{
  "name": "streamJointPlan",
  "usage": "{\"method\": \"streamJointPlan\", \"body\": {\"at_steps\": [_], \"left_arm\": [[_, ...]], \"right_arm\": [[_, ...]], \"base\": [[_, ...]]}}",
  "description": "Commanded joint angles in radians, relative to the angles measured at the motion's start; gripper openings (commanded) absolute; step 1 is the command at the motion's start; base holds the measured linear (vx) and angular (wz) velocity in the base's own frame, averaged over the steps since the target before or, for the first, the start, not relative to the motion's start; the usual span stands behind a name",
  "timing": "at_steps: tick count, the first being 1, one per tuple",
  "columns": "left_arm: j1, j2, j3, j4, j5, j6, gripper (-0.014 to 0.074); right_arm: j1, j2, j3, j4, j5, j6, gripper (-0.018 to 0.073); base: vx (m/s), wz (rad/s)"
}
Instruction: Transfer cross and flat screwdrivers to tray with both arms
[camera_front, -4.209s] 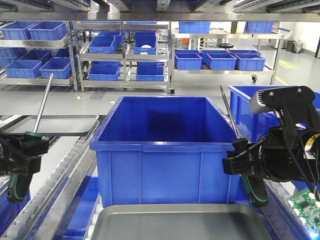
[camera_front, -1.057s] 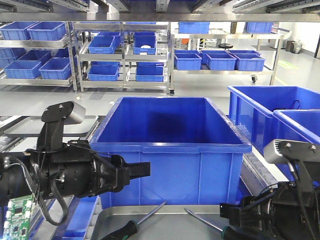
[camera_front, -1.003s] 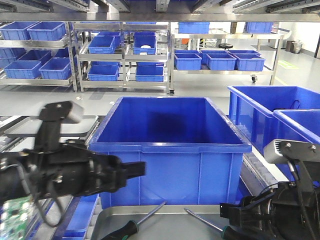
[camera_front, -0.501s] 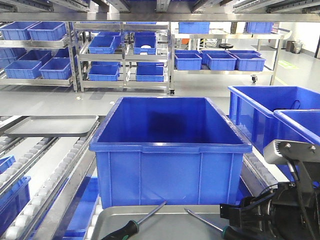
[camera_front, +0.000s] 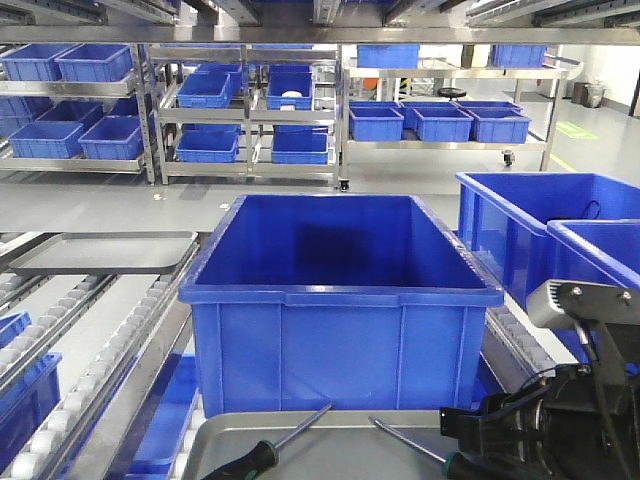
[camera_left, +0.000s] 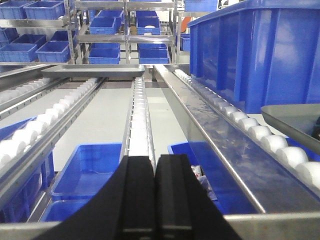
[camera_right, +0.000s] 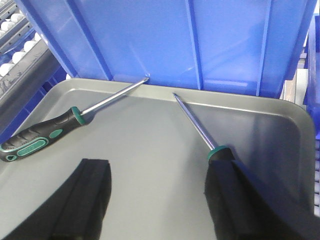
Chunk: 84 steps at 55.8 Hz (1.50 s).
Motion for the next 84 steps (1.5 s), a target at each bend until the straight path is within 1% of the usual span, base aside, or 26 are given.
{"method": "streamJointPlan", "body": {"at_steps": [1,33,38,42,47,52,56,59,62,65,67,71,78,84], "left_arm": [[0.003,0.001,-0.024,-0.002,-0.062,-0.011,-0.0007],[0.003,0.005,-0.024,-0.002,-0.062,-0.011,-0.0007],[0.003,0.005,-0.024,-0.002,-0.062,-0.011,-0.0007],[0.003,0.005,-0.024,-0.002,-0.062,-0.011,-0.0007],[0.003,0.005,-0.024,-0.002,-0.062,-0.011,-0.0007],[0.003,0.005,-0.024,-0.002,-0.062,-0.011,-0.0006],[0.003,0.005,-0.024,-0.002,-0.062,-0.011,-0.0006],[0.003,0.005,-0.024,-0.002,-0.062,-0.011,-0.0006],[0.003,0.005,-0.024,-0.002,-0.062,-0.011,-0.0006],[0.003,0.005,-0.024,-0.002,-0.062,-0.011,-0.0006],[0.003,0.005,-0.024,-0.002,-0.062,-0.011,-0.0006],[0.003,0.005,-0.024,-0.002,-0.062,-0.011,-0.0006],[0.003,0.005,-0.024,-0.002,-0.062,-0.011,-0.0006],[0.003,0.005,-0.024,-0.002,-0.062,-0.011,-0.0006]], "right_arm": [[-0.001,-0.023,-0.032,0.006,-0.062,-0.013,0.0473],[-0.001,-0.023,-0.032,0.006,-0.065,-0.013,0.0473],[-0.003,-0.048,-0.028,-0.022,-0.062,-0.014,0.047],[-0.003,-0.104,0.006,-0.041,-0.084,-0.007,0.0444],[-0.008,-0.2,0.098,-0.066,-0.188,0.009,0.0375],[-0.062,-0.324,0.238,-0.067,-0.285,0.009,0.0294],[-0.122,-0.433,0.345,-0.078,-0.322,0.009,0.0225],[-0.168,-0.511,0.413,-0.108,-0.342,0.008,0.0178],[-0.214,-0.58,0.47,-0.181,-0.365,0.006,0.0132],[-0.256,-0.669,0.538,-0.283,-0.386,0.006,0.0084],[-0.28,-0.72,0.572,-0.325,-0.394,0.007,0.0055],[-0.323,-0.832,0.642,-0.352,-0.404,0.009,-0.0011],[-0.363,-0.998,0.75,-0.352,-0.404,0.019,-0.0012],[-0.361,-1.125,0.849,-0.352,-0.406,0.067,-0.0012]], "base": [[0.0,0.0],[0.0,0.0],[0.0,0.0],[0.0,0.0],[0.0,0.0],[0.0,0.0],[0.0,0.0],[0.0,0.0],[0.0,0.0],[0.0,0.0],[0.0,0.0],[0.0,0.0],[0.0,0.0],[0.0,0.0]]}}
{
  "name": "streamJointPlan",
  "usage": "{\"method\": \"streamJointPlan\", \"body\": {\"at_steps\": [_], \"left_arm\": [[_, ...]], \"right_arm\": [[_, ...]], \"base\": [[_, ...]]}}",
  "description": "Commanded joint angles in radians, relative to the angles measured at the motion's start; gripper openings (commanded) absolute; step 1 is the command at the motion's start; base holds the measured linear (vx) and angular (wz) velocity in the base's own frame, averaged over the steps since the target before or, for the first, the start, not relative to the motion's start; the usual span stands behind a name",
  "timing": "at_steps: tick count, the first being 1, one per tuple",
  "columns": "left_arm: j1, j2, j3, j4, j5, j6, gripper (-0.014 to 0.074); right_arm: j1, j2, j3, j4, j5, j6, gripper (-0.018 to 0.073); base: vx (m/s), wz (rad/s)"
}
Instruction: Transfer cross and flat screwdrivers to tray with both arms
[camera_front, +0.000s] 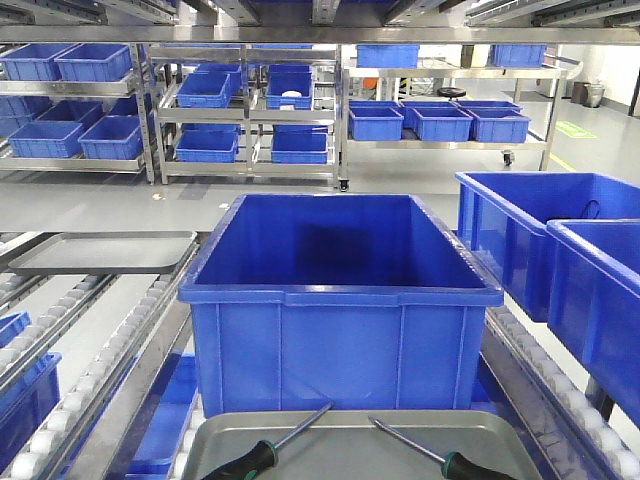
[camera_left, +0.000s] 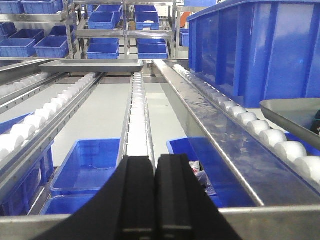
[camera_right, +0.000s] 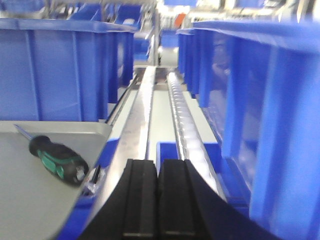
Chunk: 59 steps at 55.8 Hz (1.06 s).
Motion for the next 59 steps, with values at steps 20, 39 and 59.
{"method": "streamJointPlan", "body": {"at_steps": [20,39,59], "left_arm": [[0.003,0.006,-0.024,-0.002,-0.078,-0.01,-0.0006],[0.003,0.006,-0.024,-0.002,-0.078,-0.01,-0.0006],[0.003,0.006,-0.024,-0.002,-0.078,-0.01,-0.0006]], "right_arm": [[-0.005,-0.061,0.109,-0.003,-0.099,0.1,-0.0008],[-0.005,-0.061,0.109,-0.003,-0.098,0.099,-0.0008],[-0.005,-0.061,0.109,-0.003,-0.098,0.099,-0.0008]], "base": [[0.0,0.0],[0.0,0.0],[0.0,0.0]]}}
